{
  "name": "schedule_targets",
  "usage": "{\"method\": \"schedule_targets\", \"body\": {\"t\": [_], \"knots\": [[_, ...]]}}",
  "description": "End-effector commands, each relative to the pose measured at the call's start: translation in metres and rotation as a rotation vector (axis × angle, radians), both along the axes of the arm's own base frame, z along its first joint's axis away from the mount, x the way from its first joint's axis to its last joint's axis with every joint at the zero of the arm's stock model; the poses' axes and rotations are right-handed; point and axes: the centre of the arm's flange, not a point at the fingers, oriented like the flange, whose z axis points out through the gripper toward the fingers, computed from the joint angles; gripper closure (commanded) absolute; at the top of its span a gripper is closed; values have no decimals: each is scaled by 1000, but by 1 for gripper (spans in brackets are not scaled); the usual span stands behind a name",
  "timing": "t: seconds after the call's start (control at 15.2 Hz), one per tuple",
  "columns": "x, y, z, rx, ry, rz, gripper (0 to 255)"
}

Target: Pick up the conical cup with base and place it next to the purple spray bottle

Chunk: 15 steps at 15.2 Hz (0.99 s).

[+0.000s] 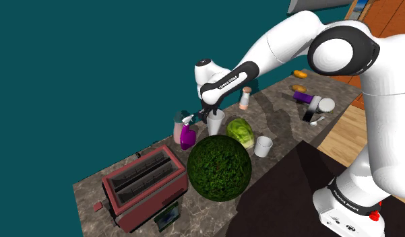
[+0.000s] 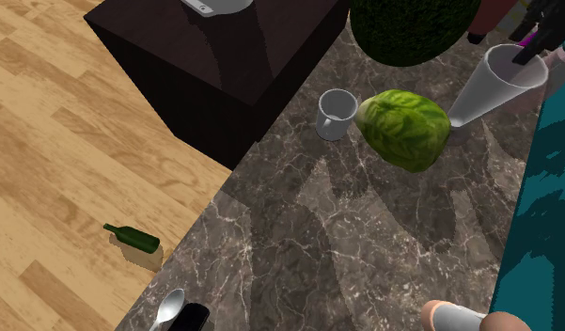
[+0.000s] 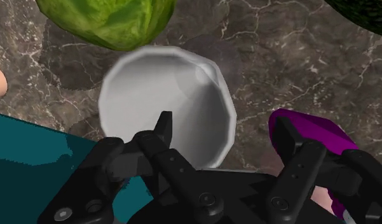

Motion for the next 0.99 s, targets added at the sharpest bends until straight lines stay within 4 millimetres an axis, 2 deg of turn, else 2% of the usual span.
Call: {"method": "schedule_targets", "body": {"t": [0.0, 0.13, 0.4, 0.92], "knots": [[0, 0, 0, 0, 0, 0, 0], [0, 0, 0, 0, 0, 0, 0], [1, 8, 49, 0, 0, 0, 0], [1, 8, 49, 0, 0, 0, 0]]}}
